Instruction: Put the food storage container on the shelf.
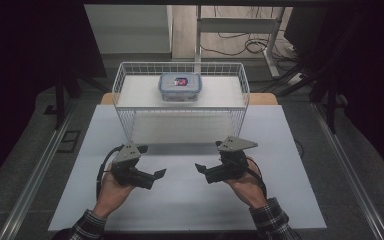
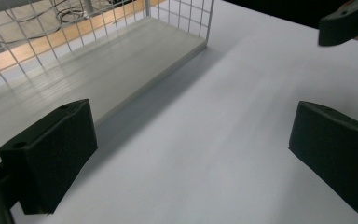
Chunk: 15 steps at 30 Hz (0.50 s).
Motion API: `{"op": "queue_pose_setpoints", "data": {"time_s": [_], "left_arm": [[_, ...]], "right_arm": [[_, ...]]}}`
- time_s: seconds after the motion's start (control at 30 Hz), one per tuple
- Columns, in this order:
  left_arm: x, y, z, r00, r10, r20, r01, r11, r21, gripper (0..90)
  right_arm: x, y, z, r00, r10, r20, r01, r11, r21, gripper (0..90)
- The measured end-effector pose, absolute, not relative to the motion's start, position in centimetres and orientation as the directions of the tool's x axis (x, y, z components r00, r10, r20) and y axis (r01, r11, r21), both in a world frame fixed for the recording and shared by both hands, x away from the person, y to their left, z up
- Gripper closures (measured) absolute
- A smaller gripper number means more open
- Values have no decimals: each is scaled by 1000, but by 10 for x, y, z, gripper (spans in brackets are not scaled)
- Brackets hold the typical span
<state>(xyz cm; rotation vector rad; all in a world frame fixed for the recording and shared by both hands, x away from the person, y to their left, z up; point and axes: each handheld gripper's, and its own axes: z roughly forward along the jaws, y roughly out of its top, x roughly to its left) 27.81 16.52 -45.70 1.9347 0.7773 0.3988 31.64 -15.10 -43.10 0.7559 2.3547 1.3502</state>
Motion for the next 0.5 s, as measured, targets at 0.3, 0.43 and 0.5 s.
{"op": "queue_pose_setpoints", "data": {"time_s": [0.3,0.43,0.5], "left_arm": [[264,178,-469,726,681,-96,379,-280,882,16],[256,181,-476,721,686,-99,388,-281,878,19],[253,181,-479,719,689,-91,387,-288,876,19]], "right_arm": [[303,-167,-443,-792,610,-26,296,420,858,0],[298,-174,-449,-782,623,-19,309,414,856,0],[295,-178,-452,-777,629,-14,318,412,854,0]]}}
